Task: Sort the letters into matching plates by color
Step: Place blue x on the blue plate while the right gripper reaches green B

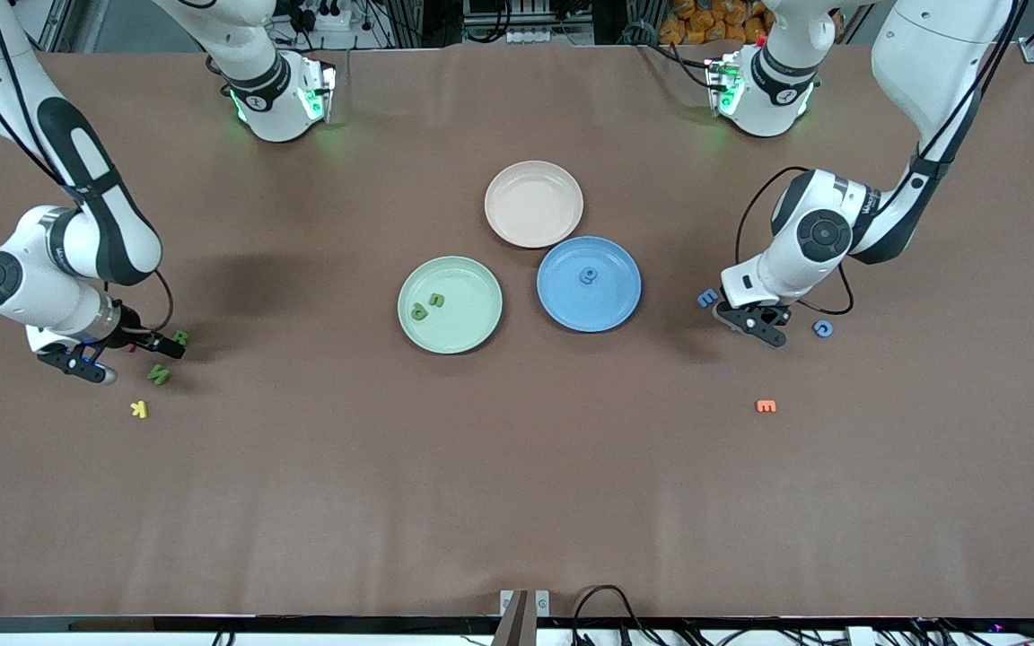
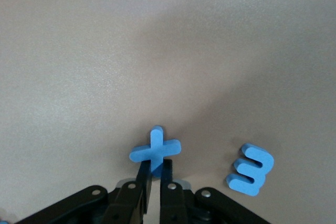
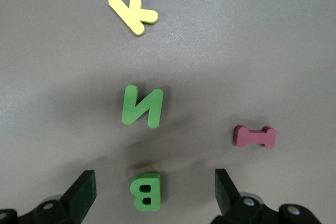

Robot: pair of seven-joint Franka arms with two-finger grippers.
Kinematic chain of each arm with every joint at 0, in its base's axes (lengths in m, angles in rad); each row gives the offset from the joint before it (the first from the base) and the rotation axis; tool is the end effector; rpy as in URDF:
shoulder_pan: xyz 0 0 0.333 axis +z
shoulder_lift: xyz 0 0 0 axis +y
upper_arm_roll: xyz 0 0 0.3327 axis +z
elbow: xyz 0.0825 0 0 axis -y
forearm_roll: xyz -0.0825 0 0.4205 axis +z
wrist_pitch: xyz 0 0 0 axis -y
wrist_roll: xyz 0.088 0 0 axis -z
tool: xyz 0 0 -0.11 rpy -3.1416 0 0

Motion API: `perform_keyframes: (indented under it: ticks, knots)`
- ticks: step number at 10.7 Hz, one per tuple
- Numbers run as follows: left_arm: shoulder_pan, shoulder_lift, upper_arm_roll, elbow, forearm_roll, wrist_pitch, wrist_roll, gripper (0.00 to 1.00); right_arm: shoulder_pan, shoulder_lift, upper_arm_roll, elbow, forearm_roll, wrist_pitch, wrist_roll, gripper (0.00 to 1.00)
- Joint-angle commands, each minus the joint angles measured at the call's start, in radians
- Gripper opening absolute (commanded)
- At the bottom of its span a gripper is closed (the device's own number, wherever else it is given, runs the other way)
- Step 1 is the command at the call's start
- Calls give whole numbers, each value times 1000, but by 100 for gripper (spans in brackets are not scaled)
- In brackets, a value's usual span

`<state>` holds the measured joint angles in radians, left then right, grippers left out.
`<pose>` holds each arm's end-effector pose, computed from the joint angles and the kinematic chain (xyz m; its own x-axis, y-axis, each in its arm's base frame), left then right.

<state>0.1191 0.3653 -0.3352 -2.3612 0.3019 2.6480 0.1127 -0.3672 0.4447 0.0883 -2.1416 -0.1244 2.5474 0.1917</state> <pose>0.5070 -0.1293 0.1576 0.8351 -0.5482 -0.0463 -0.5491 -0.8358 -0.0067 0.5710 -0.1610 0.1717 0.9302 -0.3657 -0.0308 -0.3647 -0.9305 0.0344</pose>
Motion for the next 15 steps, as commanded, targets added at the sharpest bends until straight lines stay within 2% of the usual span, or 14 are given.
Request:
perform_keyframes:
  ticks: [1,4,7,10,13,15]
  knots:
    - [-19,1,5,36,-17,1,-4,0,-32,2,27,-34,-21,43,3,100]
    - [-36,-32,-14,45,-47,-37,-27,0,-30,6,27,-44,-15,51,9,100]
    - [-62,-55,-82,74,-157,-107,-47,0,-29,-3,27,-79,-15,70,9,100]
    - [-78,-54,-152,101,-162,-135,-155,0,-27,-6,27,-109,-15,99,11,100]
    - [-125,-40,-176,108,-162,-134,-272,0,-25,-11,27,-113,-14,106,14,100]
    - [-173,-45,-176,108,-162,-135,-345,0,-27,-17,27,-121,-14,111,14,87]
